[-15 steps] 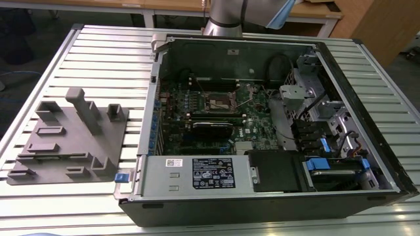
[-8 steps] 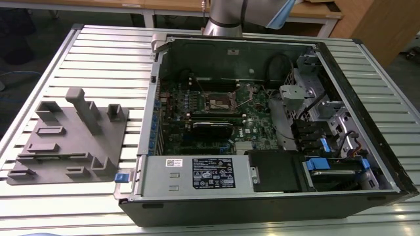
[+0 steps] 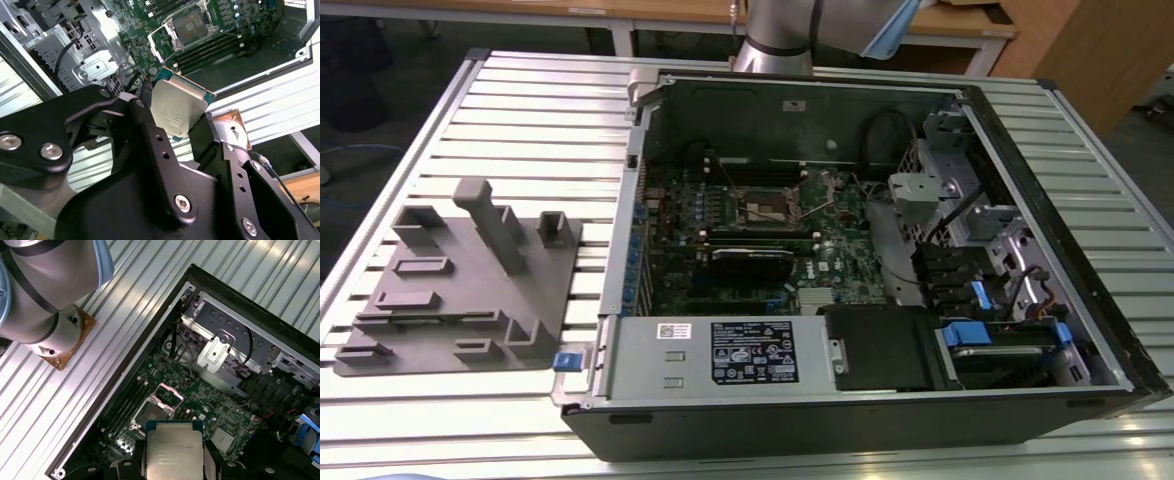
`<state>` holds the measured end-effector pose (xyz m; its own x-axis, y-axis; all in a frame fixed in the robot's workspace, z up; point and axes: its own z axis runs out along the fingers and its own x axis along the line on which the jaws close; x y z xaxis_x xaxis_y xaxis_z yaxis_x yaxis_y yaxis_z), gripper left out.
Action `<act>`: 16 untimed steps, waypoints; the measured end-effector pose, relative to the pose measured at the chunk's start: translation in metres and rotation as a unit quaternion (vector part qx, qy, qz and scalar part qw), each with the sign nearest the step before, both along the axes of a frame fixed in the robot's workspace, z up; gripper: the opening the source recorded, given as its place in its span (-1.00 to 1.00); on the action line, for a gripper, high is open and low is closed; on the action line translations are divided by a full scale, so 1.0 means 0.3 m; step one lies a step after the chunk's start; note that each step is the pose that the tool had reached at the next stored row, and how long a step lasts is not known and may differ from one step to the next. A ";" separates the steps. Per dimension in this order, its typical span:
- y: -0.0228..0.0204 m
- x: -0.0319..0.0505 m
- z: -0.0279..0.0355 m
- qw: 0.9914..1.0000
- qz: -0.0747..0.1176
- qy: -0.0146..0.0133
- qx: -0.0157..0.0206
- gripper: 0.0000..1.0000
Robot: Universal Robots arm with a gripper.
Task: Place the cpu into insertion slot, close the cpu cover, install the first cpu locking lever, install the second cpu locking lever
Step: 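Place the cpu into insertion slot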
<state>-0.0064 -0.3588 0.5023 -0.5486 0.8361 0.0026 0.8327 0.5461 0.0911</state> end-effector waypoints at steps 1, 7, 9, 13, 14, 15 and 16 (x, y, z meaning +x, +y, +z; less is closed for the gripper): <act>-0.001 0.000 -0.006 1.000 0.000 0.000 0.000 0.08; -0.003 -0.001 -0.042 1.000 0.000 0.000 0.000 0.08; -0.003 -0.001 -0.051 1.000 0.000 0.000 -0.001 0.08; -0.003 -0.002 -0.052 1.000 0.000 0.000 -0.001 0.08; -0.003 -0.002 -0.052 1.000 0.000 0.000 -0.001 0.08; -0.003 -0.002 -0.052 1.000 0.000 0.000 -0.001 0.08; -0.003 -0.002 -0.052 1.000 0.000 0.000 -0.001 0.08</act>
